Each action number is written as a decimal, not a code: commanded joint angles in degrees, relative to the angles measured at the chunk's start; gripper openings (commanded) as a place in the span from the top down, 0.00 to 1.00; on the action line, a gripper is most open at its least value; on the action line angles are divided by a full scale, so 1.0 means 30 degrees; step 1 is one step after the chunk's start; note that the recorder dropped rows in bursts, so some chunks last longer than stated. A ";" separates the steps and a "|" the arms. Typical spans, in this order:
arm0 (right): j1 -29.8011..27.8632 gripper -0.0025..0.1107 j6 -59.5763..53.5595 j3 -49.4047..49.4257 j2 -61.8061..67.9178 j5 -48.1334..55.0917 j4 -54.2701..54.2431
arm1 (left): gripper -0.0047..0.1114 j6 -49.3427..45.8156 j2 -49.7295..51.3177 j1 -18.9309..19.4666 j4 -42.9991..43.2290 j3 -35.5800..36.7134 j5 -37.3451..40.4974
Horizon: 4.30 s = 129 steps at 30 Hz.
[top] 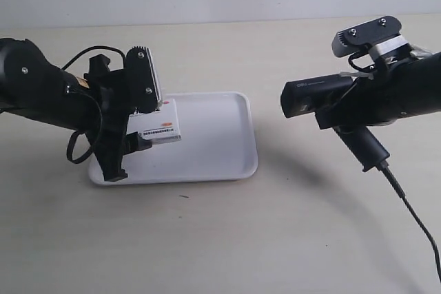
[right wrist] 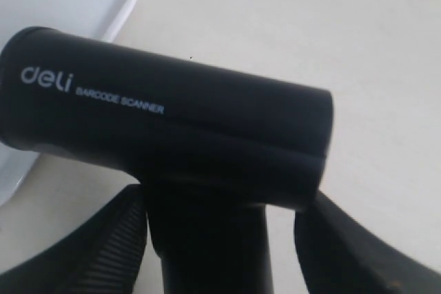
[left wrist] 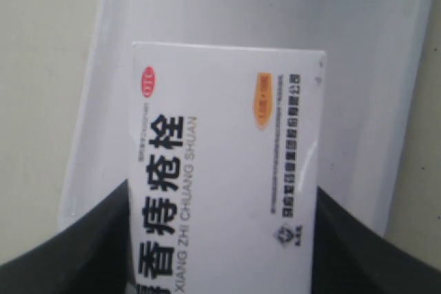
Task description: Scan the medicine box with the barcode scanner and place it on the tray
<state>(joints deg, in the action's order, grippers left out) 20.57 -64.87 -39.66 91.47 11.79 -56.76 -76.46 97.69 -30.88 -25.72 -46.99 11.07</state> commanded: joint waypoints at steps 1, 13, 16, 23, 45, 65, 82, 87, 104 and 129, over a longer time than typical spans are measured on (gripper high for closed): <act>0.0045 0.90 0.0862 -0.0039 0.0289 -0.2012 0.0086 | 0.96 -0.0079 0.0082 -0.0179 -0.1919 -0.0559 -0.1155; 0.0045 0.90 0.1171 -0.0466 0.3143 -0.2396 -0.2069 | 0.96 0.1216 0.3846 -0.0558 -0.3299 -0.1737 -0.2900; 0.0045 0.90 0.1171 -0.0466 0.3217 -0.2361 -0.2162 | 0.96 0.1216 0.4272 -0.0605 -0.3299 -0.1934 -0.2945; 0.0045 0.78 0.1171 -0.0466 0.3629 -0.2361 -0.2591 | 0.92 0.1216 0.4317 -0.0605 -0.3244 -0.1934 -0.2584; 0.0045 0.21 0.1560 -0.0466 -0.0413 -0.0059 -0.0917 | 0.05 0.1613 0.1769 -0.0605 -0.2636 -0.1934 -0.1123; 0.0045 0.98 1.3027 0.5344 -2.0293 0.0666 0.7765 | 0.95 0.3097 -0.7823 -0.0605 -0.7484 -0.0434 0.2885; 0.0045 0.98 1.4700 1.3220 -2.7553 -0.5392 0.5418 | 0.95 0.3250 -2.3915 -0.0605 -1.3425 1.2233 -0.5364; 0.0045 0.98 1.4700 1.3220 -2.7553 -0.5392 0.5418 | 0.95 0.3216 -2.7710 -0.0605 -1.3353 1.4060 -0.4152; 0.0045 0.98 1.4700 1.3220 -2.7553 -0.5392 0.5418 | 0.95 0.3112 -2.8696 -0.0561 -1.3055 1.4544 -0.4290; 0.0045 0.98 1.4700 1.3220 -2.7553 -0.5522 0.5418 | 0.95 0.3174 -3.2564 0.6136 -1.3643 1.5664 -0.4468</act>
<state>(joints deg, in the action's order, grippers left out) 20.66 -20.85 -0.27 9.13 -4.10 -40.55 -67.03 0.37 -12.59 -66.80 -0.18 -2.66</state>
